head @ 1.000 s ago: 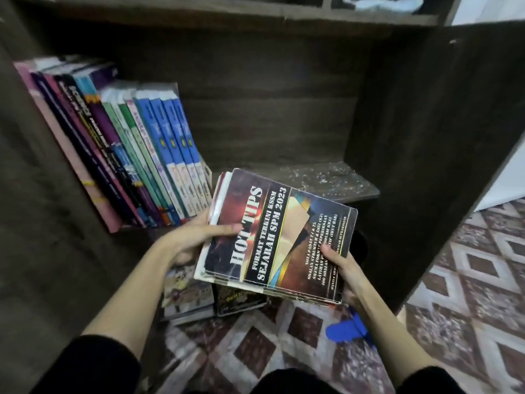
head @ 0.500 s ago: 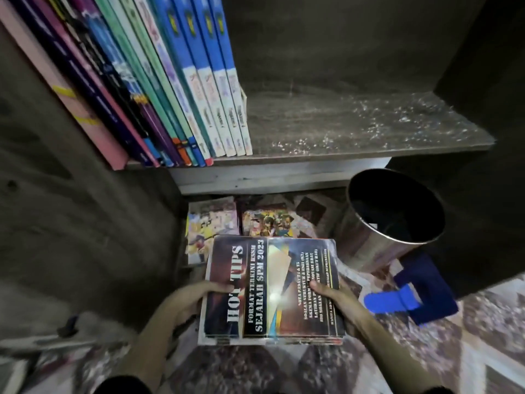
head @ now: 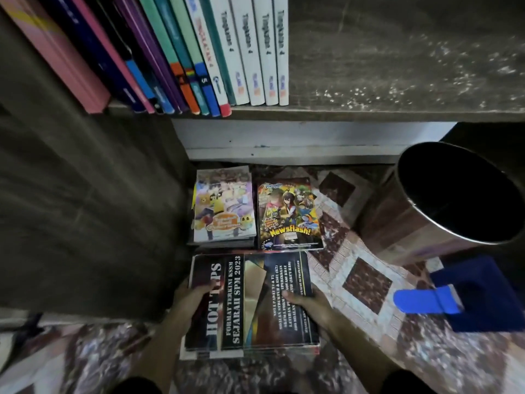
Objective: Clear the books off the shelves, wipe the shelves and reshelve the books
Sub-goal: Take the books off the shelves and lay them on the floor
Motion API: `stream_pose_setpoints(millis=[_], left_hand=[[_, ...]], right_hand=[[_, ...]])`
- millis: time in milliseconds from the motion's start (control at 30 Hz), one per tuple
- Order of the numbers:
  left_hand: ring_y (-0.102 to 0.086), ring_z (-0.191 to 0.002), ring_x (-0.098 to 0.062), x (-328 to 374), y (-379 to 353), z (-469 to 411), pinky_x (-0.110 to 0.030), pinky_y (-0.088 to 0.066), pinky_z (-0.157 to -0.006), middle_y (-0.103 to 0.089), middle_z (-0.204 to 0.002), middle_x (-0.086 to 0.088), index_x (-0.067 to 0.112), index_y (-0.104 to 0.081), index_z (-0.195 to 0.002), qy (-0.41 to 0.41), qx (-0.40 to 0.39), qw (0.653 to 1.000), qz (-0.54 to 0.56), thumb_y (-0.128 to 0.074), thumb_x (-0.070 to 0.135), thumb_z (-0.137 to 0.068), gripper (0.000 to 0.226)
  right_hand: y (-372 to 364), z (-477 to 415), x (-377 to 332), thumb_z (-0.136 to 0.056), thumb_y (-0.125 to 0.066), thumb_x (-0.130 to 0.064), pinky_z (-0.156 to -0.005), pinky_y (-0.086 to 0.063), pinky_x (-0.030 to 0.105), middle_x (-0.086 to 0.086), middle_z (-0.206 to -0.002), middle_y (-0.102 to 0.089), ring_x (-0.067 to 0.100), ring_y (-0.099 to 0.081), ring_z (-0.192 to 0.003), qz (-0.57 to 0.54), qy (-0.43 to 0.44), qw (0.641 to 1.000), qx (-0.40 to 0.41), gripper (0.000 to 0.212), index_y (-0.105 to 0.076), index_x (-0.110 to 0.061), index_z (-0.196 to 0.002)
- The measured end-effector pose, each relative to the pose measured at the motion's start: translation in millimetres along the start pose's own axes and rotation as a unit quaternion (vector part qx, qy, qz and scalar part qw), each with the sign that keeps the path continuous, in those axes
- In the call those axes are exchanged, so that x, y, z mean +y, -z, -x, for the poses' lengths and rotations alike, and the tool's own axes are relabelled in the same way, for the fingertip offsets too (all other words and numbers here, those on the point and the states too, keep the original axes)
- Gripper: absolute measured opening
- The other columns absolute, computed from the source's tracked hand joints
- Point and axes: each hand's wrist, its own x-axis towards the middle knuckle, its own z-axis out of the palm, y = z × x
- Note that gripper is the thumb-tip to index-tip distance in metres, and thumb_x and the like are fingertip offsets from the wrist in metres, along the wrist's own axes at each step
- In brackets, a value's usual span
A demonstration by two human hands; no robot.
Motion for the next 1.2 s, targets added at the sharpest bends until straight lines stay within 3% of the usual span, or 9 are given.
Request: stream_pose_setpoints(millis=[100,267,433,567,767,867,967,1067,1200], left_hand=[[-0.062,-0.075,-0.027,-11.0,-3.8,-21.0,-0.032,-0.049,-0.064,-0.065,-0.09,-0.014,0.005,-0.06,-0.108,0.003,0.024,0.999,-0.026,-0.071,0.003,-0.08,0.03],[-0.065,-0.092,-0.034,-28.5,-13.1,-33.1,-0.038,-0.053,-0.077,-0.069,-0.101,-0.019,0.001,-0.065,-0.106,-0.011,0.119,0.984,-0.133,-0.076,0.016,-0.076,0.035],[-0.055,-0.11,-0.043,-24.6,-21.7,-38.4,-0.043,-0.047,-0.088,-0.056,-0.121,-0.026,0.0,-0.052,-0.122,-0.035,0.161,0.958,-0.237,-0.071,0.028,-0.082,0.052],[-0.048,-0.117,-0.045,-17.7,-26.3,-41.6,-0.044,-0.042,-0.093,-0.05,-0.127,-0.028,-0.005,-0.046,-0.125,-0.05,0.171,0.945,-0.272,-0.066,0.024,-0.085,0.053],[-0.055,-0.109,-0.042,-10.8,-23.5,-49.2,-0.042,-0.047,-0.089,-0.057,-0.118,-0.026,-0.003,-0.052,-0.118,-0.072,0.146,0.949,-0.269,-0.069,0.023,-0.083,0.046],[-0.055,-0.108,-0.043,-7.9,-25.9,-42.5,-0.041,-0.047,-0.088,-0.057,-0.118,-0.028,-0.006,-0.047,-0.124,-0.057,0.139,0.949,-0.279,-0.063,0.021,-0.088,0.049],[-0.044,-0.123,-0.042,3.9,-32.8,-27.1,-0.04,-0.04,-0.099,-0.044,-0.133,-0.033,-0.013,-0.034,-0.135,-0.06,0.123,0.941,-0.311,-0.058,0.011,-0.09,0.056],[-0.033,-0.133,-0.039,17.3,-36.5,-10.7,-0.039,-0.033,-0.106,-0.026,-0.149,-0.024,-0.002,-0.016,-0.147,-0.114,0.103,0.935,-0.319,-0.06,0.013,-0.086,0.077],[-0.052,-0.116,-0.031,47.4,-34.9,9.5,-0.032,-0.046,-0.09,-0.049,-0.134,-0.015,0.009,-0.041,-0.138,-0.176,0.033,0.92,-0.349,-0.057,0.018,-0.087,0.054]], right_hand=[[-4.0,-15.1,9.7,-0.064,-0.086,-0.017,-0.09,-0.053,0.05,0.012,-0.104,-0.072,0.031,-0.069,-0.096,0.018,0.011,0.999,0.041,0.056,-0.063,-0.006,-0.113],[-12.0,-26.3,27.9,-0.066,-0.086,-0.03,-0.093,-0.052,0.045,0.003,-0.112,-0.069,0.025,-0.066,-0.1,0.092,0.003,0.991,0.098,0.069,-0.052,-0.013,-0.124],[-27.4,-16.0,19.1,-0.083,-0.064,-0.039,-0.11,-0.033,0.047,0.015,-0.146,-0.033,0.036,-0.032,-0.135,0.185,-0.001,0.969,0.162,0.078,-0.029,-0.008,-0.145],[-30.7,-17.9,12.4,-0.091,-0.06,-0.029,-0.111,-0.027,0.044,0.02,-0.144,-0.027,0.039,-0.026,-0.134,0.252,-0.018,0.95,0.185,0.068,-0.029,-0.004,-0.146],[-38.6,-24.1,5.2,-0.09,-0.064,-0.028,-0.107,-0.029,0.035,0.019,-0.139,-0.037,0.037,-0.037,-0.128,0.323,-0.011,0.919,0.223,0.064,-0.037,-0.002,-0.142],[-38.8,-21.0,4.4,-0.089,-0.064,-0.035,-0.107,-0.031,0.04,0.016,-0.137,-0.035,0.036,-0.035,-0.126,0.37,0.018,0.901,0.225,0.064,-0.039,-0.004,-0.139],[-35.8,-15.0,-5.8,-0.089,-0.062,-0.04,-0.107,-0.032,0.044,0.016,-0.139,-0.029,0.036,-0.034,-0.128,0.392,-0.007,0.895,0.21,0.072,-0.027,-0.006,-0.142],[-31.7,-0.5,-18.7,-0.091,-0.058,-0.044,-0.106,-0.035,0.044,0.018,-0.144,-0.026,0.037,-0.033,-0.131,0.391,-0.007,0.896,0.212,0.075,-0.021,-0.006,-0.144],[-32.1,24.9,-49.0,-0.092,-0.059,-0.034,-0.104,-0.038,0.039,0.016,-0.141,-0.031,0.035,-0.04,-0.127,0.349,0.049,0.912,0.211,0.061,-0.034,-0.007,-0.14]])
